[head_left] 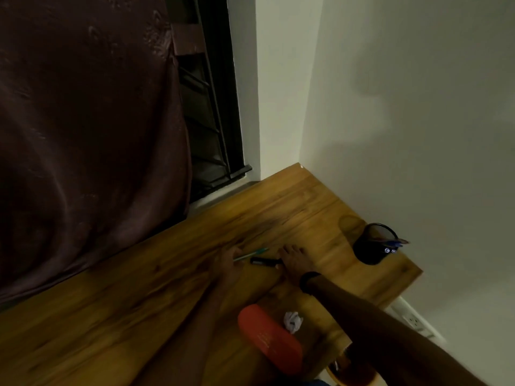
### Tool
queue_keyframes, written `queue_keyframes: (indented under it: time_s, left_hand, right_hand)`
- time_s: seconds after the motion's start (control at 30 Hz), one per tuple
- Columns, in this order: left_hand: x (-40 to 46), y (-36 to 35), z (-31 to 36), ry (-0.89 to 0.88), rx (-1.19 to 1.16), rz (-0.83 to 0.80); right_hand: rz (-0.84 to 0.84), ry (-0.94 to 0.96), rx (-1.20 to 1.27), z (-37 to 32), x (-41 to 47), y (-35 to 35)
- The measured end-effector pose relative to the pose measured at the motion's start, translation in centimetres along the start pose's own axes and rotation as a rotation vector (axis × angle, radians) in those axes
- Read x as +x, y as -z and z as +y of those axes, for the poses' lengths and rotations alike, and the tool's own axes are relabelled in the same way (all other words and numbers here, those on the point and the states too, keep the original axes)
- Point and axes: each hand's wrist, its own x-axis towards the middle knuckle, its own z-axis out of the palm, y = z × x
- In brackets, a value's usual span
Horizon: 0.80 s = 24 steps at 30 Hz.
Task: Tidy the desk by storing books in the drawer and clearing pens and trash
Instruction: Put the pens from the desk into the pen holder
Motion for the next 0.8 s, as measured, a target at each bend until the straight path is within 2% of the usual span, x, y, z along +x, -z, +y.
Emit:
queue_keyframes:
  time_s: [0.07, 0.2, 0.33, 0.43, 0.53, 0.67, 0.8]
  left_hand:
    - [0.8, -1.1, 0.3, -0.029, 0.045, 0.020]
    - [1.2, -3.4, 1.4, 0.022, 0.068, -0.007]
    - [1.1, -4.5, 1.7, -0.066, 0.116, 0.104]
    - [1.0, -4.6, 1.6, -0.112, 0.110, 0.163]
    - [1.1, -4.5, 1.5, -0.131, 0.070, 0.180]
    - [1.5, -4.4, 3.0, -0.137, -0.061, 0.124]
    - [2.3, -4.5, 7.1, -0.164, -0.226, 0.040]
  right_hand:
    - [0.020, -0.049, -0.012, 0.9, -0.6, 0.0]
    - [-0.071, -0.046, -0.057, 2.6, -1.7, -0.2]
    - [0.004, -0.072, -0.078, 2.3, -2.4, -1.0]
    - [0.073, -0.135, 0.122, 2.9, -2.9, -1.7]
    - [0.089, -0.125, 0.441, 3.4, -4.1, -1.3]
    - [0.280, -0.132, 0.781, 4.0, -5.4, 0.5]
    - [0.457, -0.208, 1.007, 5.4, -5.6, 4.4]
